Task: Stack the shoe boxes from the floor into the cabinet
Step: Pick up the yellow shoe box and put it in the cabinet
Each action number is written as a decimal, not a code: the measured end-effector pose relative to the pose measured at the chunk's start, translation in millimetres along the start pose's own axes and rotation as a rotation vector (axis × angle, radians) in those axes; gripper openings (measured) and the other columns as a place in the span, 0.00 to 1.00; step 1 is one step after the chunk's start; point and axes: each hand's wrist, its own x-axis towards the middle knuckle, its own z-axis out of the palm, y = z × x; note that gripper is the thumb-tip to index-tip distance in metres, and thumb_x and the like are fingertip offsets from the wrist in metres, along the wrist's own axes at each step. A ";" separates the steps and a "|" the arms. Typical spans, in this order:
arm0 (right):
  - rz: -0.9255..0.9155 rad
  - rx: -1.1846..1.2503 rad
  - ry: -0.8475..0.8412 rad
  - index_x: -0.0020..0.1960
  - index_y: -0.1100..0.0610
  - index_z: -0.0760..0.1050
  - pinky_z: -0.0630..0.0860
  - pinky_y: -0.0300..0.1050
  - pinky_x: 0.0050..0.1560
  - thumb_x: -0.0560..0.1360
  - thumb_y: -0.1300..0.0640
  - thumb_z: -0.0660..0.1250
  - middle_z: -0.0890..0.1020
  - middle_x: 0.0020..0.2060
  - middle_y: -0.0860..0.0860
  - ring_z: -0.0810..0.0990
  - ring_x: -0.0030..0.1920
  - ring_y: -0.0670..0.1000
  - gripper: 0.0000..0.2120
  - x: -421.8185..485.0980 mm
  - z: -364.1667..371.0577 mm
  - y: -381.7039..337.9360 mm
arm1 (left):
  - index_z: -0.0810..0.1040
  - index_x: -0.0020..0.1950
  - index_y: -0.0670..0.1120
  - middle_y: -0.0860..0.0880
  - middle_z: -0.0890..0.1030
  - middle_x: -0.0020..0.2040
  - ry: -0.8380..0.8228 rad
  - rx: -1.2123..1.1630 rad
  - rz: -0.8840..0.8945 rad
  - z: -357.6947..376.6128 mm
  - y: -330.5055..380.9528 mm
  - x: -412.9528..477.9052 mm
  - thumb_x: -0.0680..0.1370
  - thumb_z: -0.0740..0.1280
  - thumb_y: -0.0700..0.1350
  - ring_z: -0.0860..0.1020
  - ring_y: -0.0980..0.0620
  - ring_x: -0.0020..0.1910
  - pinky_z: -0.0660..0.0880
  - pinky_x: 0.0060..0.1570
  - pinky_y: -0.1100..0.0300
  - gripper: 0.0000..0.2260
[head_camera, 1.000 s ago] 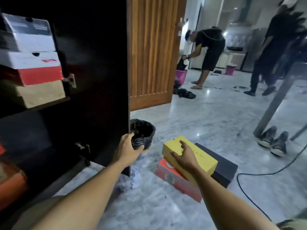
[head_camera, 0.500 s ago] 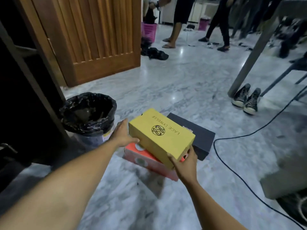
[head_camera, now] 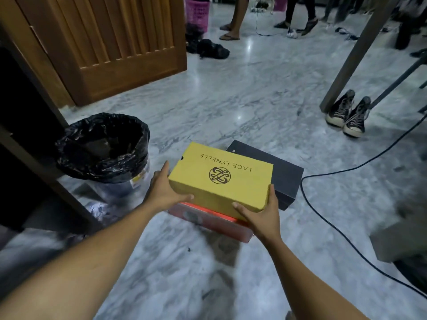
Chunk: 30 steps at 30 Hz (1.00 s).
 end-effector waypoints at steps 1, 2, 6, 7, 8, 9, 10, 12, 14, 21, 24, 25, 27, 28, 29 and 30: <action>0.004 0.014 -0.021 0.72 0.36 0.63 0.74 0.53 0.68 0.54 0.38 0.85 0.75 0.67 0.41 0.75 0.67 0.44 0.51 1.7 -3.6 2.2 | 0.47 0.81 0.52 0.45 0.63 0.75 0.022 -0.032 -0.008 5.1 -9.1 -7.6 0.47 0.81 0.68 0.63 0.47 0.75 0.68 0.70 0.46 0.71; 0.009 0.034 -0.045 0.70 0.33 0.64 0.74 0.52 0.68 0.52 0.40 0.86 0.75 0.66 0.39 0.75 0.66 0.43 0.51 3.2 -7.9 3.4 | 0.48 0.81 0.53 0.46 0.63 0.75 0.037 -0.062 -0.014 9.7 -14.7 -16.0 0.45 0.80 0.71 0.64 0.48 0.75 0.69 0.70 0.46 0.71; 0.066 0.080 -0.140 0.72 0.44 0.65 0.78 0.51 0.64 0.50 0.51 0.89 0.79 0.63 0.41 0.79 0.63 0.44 0.56 11.4 -27.2 9.0 | 0.50 0.81 0.56 0.49 0.65 0.74 0.080 -0.126 0.008 23.9 -18.7 -39.2 0.51 0.84 0.63 0.66 0.50 0.73 0.69 0.69 0.49 0.66; 0.074 0.085 -0.165 0.73 0.45 0.65 0.79 0.49 0.62 0.51 0.54 0.89 0.80 0.62 0.42 0.79 0.62 0.45 0.56 12.0 -29.9 9.5 | 0.50 0.81 0.56 0.49 0.65 0.74 0.090 -0.127 0.024 25.3 -19.6 -40.4 0.52 0.84 0.61 0.66 0.50 0.72 0.69 0.69 0.49 0.65; 0.076 0.075 -0.180 0.74 0.46 0.64 0.79 0.48 0.62 0.51 0.55 0.89 0.80 0.61 0.42 0.79 0.62 0.44 0.57 12.4 -31.6 9.8 | 0.50 0.81 0.55 0.49 0.64 0.75 0.091 -0.132 0.035 24.6 -19.0 -40.2 0.52 0.85 0.60 0.65 0.49 0.73 0.68 0.70 0.49 0.65; 0.071 0.057 -0.191 0.74 0.46 0.64 0.79 0.47 0.61 0.51 0.55 0.89 0.80 0.61 0.41 0.79 0.62 0.43 0.57 12.8 -32.2 9.9 | 0.50 0.80 0.55 0.49 0.63 0.76 0.082 -0.137 0.040 24.1 -19.2 -37.6 0.52 0.85 0.58 0.64 0.49 0.74 0.67 0.70 0.50 0.65; 0.059 0.044 -0.197 0.74 0.46 0.64 0.79 0.44 0.60 0.51 0.55 0.88 0.80 0.61 0.41 0.79 0.61 0.43 0.57 13.3 -32.1 9.3 | 0.50 0.81 0.54 0.48 0.62 0.76 0.067 -0.134 0.038 22.6 -18.4 -34.4 0.52 0.85 0.58 0.63 0.49 0.75 0.66 0.70 0.50 0.65; 0.052 0.048 -0.197 0.74 0.46 0.64 0.79 0.36 0.54 0.53 0.58 0.88 0.80 0.60 0.40 0.79 0.60 0.39 0.55 15.4 -31.2 7.1 | 0.47 0.81 0.55 0.49 0.61 0.76 0.015 -0.125 0.025 19.8 -14.7 -26.7 0.51 0.84 0.61 0.62 0.48 0.75 0.66 0.71 0.48 0.68; 0.057 0.068 -0.190 0.73 0.45 0.64 0.77 0.30 0.49 0.55 0.62 0.87 0.79 0.60 0.39 0.78 0.57 0.34 0.53 18.1 -30.4 4.6 | 0.46 0.81 0.55 0.52 0.61 0.77 -0.035 -0.111 0.035 19.1 -11.1 -21.0 0.48 0.82 0.67 0.62 0.49 0.75 0.66 0.71 0.48 0.70; 0.083 0.066 -0.189 0.74 0.44 0.64 0.80 0.35 0.51 0.54 0.58 0.87 0.78 0.63 0.39 0.78 0.61 0.38 0.54 7.6 -32.5 10.5 | 0.66 0.67 0.62 0.58 0.77 0.59 -0.009 -0.149 0.112 21.5 -11.1 -33.2 0.49 0.84 0.62 0.75 0.54 0.60 0.74 0.54 0.58 0.50; 0.095 0.060 -0.189 0.77 0.48 0.62 0.80 0.39 0.57 0.52 0.55 0.88 0.77 0.65 0.40 0.76 0.64 0.41 0.60 -6.9 -35.7 3.5 | 0.68 0.63 0.65 0.61 0.77 0.56 0.025 -0.192 0.112 16.5 -14.9 -55.2 0.50 0.86 0.58 0.76 0.56 0.57 0.75 0.56 0.55 0.46; 0.089 0.063 -0.192 0.77 0.48 0.62 0.80 0.36 0.55 0.52 0.55 0.88 0.77 0.64 0.38 0.76 0.62 0.38 0.59 -12.3 -35.2 -2.9 | 0.69 0.60 0.66 0.62 0.78 0.55 0.039 -0.197 0.102 11.2 -16.6 -63.7 0.51 0.86 0.57 0.77 0.57 0.56 0.76 0.55 0.55 0.43; 0.087 0.074 -0.202 0.75 0.46 0.64 0.78 0.30 0.51 0.52 0.56 0.88 0.77 0.62 0.36 0.76 0.59 0.34 0.57 -25.6 -33.3 -17.5 | 0.72 0.59 0.65 0.60 0.81 0.54 0.089 -0.216 0.089 -1.2 -19.4 -82.3 0.49 0.85 0.60 0.79 0.58 0.54 0.78 0.55 0.52 0.41; 0.078 0.074 -0.206 0.74 0.45 0.65 0.77 0.31 0.52 0.51 0.55 0.88 0.77 0.61 0.36 0.76 0.59 0.33 0.56 -33.7 -33.2 -25.6 | 0.73 0.60 0.64 0.59 0.82 0.54 0.115 -0.230 0.083 -7.0 -21.5 -91.2 0.48 0.85 0.62 0.80 0.59 0.54 0.79 0.55 0.52 0.43; 0.066 0.071 -0.214 0.72 0.44 0.66 0.77 0.33 0.55 0.50 0.53 0.88 0.77 0.61 0.37 0.76 0.60 0.35 0.55 -43.0 -34.3 -34.4 | 0.73 0.62 0.63 0.59 0.82 0.54 0.133 -0.250 0.066 -14.2 -20.0 -103.7 0.47 0.84 0.64 0.80 0.60 0.54 0.79 0.55 0.53 0.44; 0.059 0.067 -0.220 0.71 0.43 0.68 0.77 0.36 0.57 0.50 0.52 0.88 0.78 0.61 0.37 0.76 0.61 0.37 0.54 -51.9 -36.0 -42.4 | 0.73 0.65 0.62 0.59 0.83 0.54 0.145 -0.264 0.052 -20.3 -18.8 -114.7 0.47 0.84 0.64 0.80 0.61 0.54 0.79 0.56 0.56 0.48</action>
